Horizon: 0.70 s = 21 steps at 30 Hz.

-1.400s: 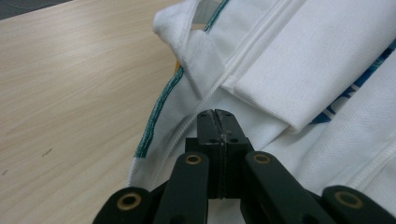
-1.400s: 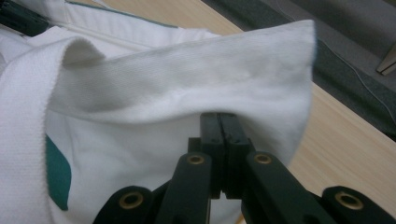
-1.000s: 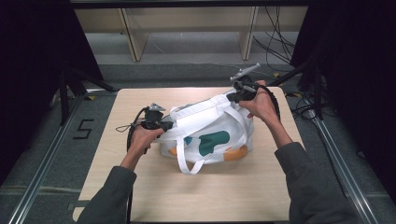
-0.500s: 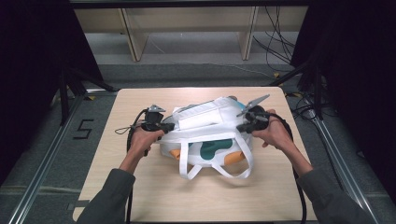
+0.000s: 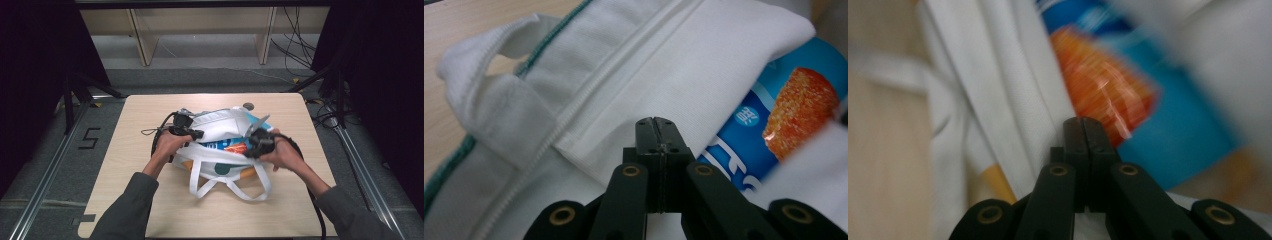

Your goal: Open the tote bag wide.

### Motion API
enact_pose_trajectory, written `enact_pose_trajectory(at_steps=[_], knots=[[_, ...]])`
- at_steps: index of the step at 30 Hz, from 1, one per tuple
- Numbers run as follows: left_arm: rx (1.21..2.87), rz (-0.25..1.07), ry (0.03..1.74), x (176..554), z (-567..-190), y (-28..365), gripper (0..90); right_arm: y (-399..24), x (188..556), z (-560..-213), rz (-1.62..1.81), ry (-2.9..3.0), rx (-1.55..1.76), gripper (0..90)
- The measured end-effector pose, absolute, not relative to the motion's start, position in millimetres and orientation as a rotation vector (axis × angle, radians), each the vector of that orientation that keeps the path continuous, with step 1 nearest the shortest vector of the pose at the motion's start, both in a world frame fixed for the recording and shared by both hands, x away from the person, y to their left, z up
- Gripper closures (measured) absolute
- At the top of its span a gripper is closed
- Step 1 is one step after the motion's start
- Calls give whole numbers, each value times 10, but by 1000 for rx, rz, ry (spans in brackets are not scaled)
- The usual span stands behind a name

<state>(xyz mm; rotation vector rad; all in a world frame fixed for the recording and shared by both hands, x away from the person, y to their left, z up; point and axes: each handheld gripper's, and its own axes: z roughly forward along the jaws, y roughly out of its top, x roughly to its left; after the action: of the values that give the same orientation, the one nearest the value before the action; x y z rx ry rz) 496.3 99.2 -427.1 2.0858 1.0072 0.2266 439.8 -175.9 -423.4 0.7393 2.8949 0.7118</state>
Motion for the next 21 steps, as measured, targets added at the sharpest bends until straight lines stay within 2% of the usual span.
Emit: enact_pose_trajectory(at_steps=[3,5,9,13,16,17,19,20,21], knots=[[2103,251,993,4939,-4267,964,894,-1683,4251,-4324,651,2905,686,900],[2100,271,972,4865,-4235,951,893,-1706,4324,-4183,770,2841,767,900],[2127,255,906,4740,-4233,921,891,-1625,4641,-3962,942,2670,731,900],[2330,262,796,4477,-4400,893,890,-1433,5000,-4061,813,2635,722,900],[2357,244,753,4268,-4493,950,894,-1397,5219,-4091,786,2586,758,900],[2341,240,772,4154,-4607,1012,894,-1431,5550,-4171,799,2497,873,900],[2310,232,800,4138,-4659,1023,895,-1488,5786,-4302,800,2519,1038,900],[2310,232,800,4138,-4659,1023,895,-1488,5786,-4302,800,2519,1038,900],[2322,251,771,4151,-4647,1015,896,-1533,5929,-4491,781,2533,1194,900]])
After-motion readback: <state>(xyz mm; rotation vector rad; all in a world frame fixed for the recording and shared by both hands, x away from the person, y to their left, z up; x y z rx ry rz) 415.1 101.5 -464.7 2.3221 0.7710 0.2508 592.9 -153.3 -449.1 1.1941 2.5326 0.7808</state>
